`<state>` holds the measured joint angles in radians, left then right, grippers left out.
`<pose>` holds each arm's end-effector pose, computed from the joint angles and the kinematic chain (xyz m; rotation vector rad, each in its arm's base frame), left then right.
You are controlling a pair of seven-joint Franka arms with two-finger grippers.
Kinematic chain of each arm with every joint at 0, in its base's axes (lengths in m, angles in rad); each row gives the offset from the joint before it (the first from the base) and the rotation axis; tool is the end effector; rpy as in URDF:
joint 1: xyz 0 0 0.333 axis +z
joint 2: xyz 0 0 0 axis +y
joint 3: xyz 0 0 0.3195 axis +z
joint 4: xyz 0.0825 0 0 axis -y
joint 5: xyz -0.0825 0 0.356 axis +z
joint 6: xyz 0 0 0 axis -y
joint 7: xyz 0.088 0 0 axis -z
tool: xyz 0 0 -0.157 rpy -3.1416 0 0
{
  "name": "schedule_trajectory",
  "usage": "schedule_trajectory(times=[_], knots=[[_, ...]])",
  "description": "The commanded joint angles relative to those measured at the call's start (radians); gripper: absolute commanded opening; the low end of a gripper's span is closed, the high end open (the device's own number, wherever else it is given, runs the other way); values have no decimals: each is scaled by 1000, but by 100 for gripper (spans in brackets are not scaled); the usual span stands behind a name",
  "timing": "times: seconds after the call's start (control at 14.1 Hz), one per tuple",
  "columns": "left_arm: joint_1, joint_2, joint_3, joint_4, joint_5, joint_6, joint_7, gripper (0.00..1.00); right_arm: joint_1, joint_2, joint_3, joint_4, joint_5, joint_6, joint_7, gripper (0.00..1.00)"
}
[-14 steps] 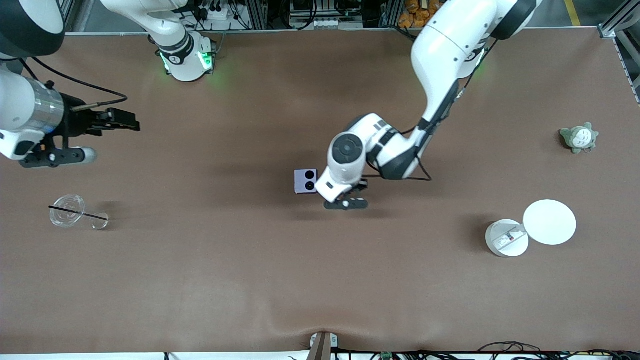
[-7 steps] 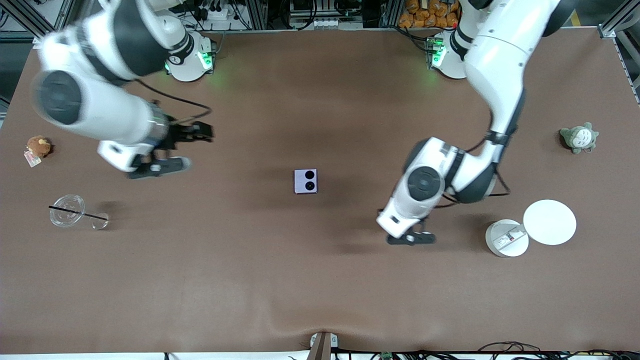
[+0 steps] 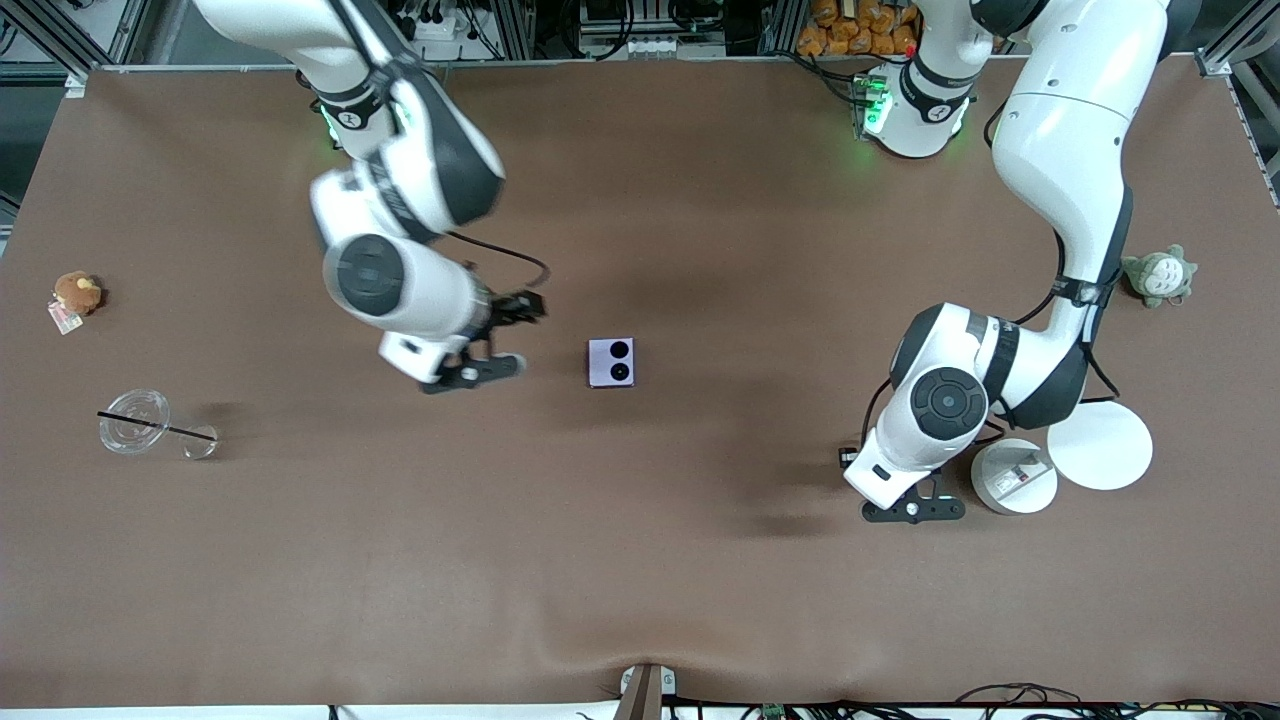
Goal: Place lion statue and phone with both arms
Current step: 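Carry the lion toward the white lamp while the right gripper grasps the phone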
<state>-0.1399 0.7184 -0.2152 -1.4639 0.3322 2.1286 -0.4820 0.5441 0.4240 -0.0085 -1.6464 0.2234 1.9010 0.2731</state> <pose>0.6671 -0.1940 0.2298 -3.0035 0.0077 -0.0390 0.5197 0.3398 0.3251 -2.9915 -0.2583 0.3534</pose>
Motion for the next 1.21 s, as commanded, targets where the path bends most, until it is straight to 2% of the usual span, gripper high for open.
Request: schedule_trajectory(times=[0.0, 0.14, 0.5, 1.14], knots=[[54, 1, -3, 2, 48, -15, 31, 0, 72, 93, -13, 16, 11, 143, 81, 100], [88, 1, -3, 0, 45, -15, 106, 0, 77, 145, -13, 16, 7, 216, 80, 100], [118, 18, -6, -1, 21, -13, 115, 0, 92, 251, -13, 16, 5, 389, 110, 100], [152, 50, -4, -7, 28, -6, 115, 0, 163, 321, -13, 59, 7, 400, 190, 100]])
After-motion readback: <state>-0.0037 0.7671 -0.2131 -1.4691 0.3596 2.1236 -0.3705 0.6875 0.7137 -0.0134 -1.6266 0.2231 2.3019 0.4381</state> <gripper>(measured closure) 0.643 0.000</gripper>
